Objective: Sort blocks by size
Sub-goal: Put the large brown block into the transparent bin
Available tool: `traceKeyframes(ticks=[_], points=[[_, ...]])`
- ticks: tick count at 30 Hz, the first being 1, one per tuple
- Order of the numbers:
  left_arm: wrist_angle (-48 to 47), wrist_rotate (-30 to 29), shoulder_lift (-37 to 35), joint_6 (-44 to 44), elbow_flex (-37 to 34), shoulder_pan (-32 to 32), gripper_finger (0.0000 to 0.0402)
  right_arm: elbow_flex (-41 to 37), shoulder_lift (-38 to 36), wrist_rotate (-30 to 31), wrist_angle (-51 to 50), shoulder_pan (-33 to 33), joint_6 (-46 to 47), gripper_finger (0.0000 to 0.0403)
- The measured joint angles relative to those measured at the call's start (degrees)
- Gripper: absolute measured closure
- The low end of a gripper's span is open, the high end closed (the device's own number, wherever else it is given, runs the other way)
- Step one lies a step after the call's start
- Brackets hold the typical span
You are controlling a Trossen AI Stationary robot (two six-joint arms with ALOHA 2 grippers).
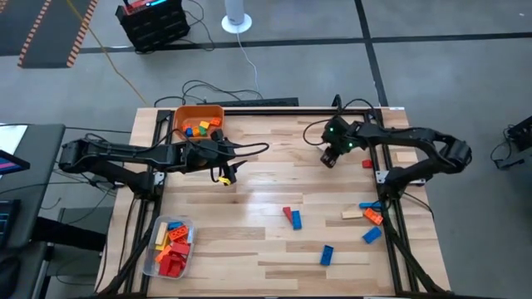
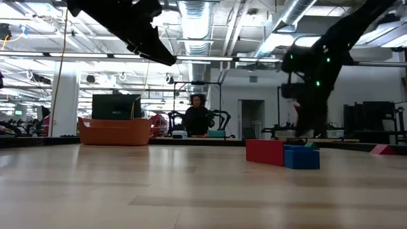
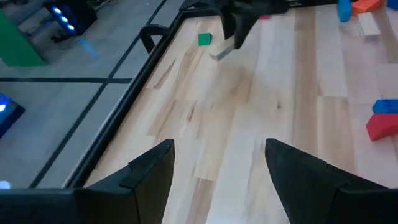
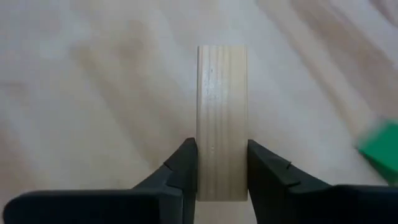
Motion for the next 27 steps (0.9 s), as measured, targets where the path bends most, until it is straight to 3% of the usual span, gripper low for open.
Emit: traceKeyframes(ticks=[4,10,15,27], points=[[0.0,5.0,4.6,2.0,0.0,-0.1,0.0157,0.2,-2.3,-8.0,4.1,6.1,-2.7,0.026],[11.3,7.1,17.6,19.0,0.5,-2.7,0.0157,0.5,-3.2,-19.1,16.6,13.2,-0.4,0.0265],[19.5,3.6,25.6,25.1,5.0,-4.5,0.0157,1.3,-3.0,-19.9,18.2,17.6,3.5,0.0262],[19.7,2.3,36.6,36.2,17.9,-5.5,0.0157,1.4,-3.0,-19.8,19.8,22.7,7.7,0.0259]])
